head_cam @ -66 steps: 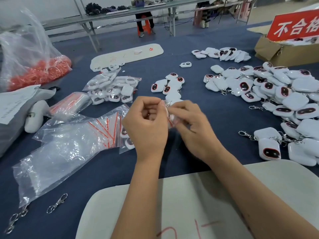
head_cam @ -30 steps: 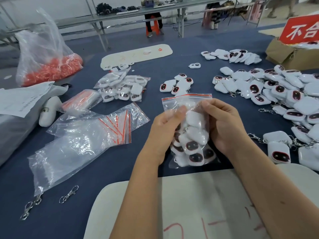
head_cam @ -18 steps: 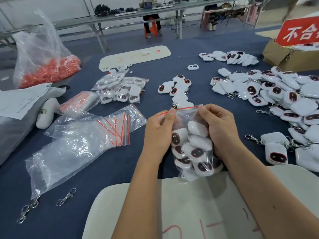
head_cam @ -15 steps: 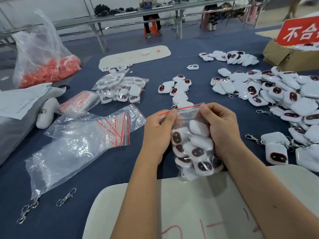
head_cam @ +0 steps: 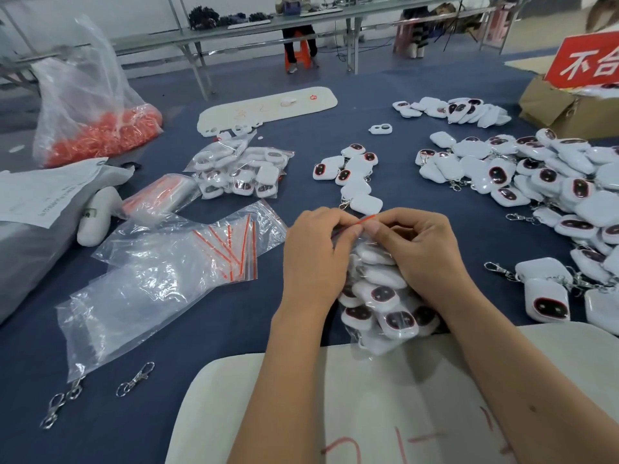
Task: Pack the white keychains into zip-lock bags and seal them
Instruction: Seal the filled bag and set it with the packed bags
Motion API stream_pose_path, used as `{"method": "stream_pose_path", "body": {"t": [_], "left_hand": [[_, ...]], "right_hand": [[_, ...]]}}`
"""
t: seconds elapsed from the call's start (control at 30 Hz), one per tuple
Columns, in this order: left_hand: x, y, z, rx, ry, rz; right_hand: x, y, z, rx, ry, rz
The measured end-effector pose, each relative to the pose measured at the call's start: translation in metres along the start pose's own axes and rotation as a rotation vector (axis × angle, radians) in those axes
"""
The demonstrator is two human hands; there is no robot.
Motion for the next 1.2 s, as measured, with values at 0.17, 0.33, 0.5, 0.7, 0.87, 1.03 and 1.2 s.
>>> {"method": "stream_pose_path", "body": {"t": [0.17,0.33,0.5,0.7,0.87,1.03,1.2], "left_hand": [[0.004,0.001,0.001,-0.002,-0.01,-0.003],[-0.006,0.001,0.004,-0.051,0.123,-0.069],[-0.016,0.002,0.003,-0.054,0.085,-0.106],[-0.03,0.002,0.009,-0.071,0.19,-0.237],[-0.031,0.001,0.01,-0.035,0.179,-0.254],[-0.047,0.005,0.008,-0.006,0.248,-0.362],[-0.052,0.008,0.011,-0.016,0.384,-0.414]], "right_hand": [[-0.001,0.0,0.001,-0.005,-0.002,0.007],[0.0,0.001,-0.002,0.007,0.02,0.023],[0.006,-0.001,-0.006,0.051,-0.012,0.061],[0.011,-0.001,-0.016,0.143,-0.027,0.082],[0.013,0.0,-0.018,0.168,-0.044,0.103],[0.019,-0.001,-0.027,0.249,-0.157,0.138],[0.018,-0.001,-0.026,0.237,-0.172,0.143]]}}
Point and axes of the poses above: each hand's wrist, its own y-axis away from the middle knuckle, its own z-axis out of the palm, x = y × z, the point moved 10 cm from there along -y, towards the middle knuckle, and after that the axes turned 8 degrees about -y, right-handed, at the moved point
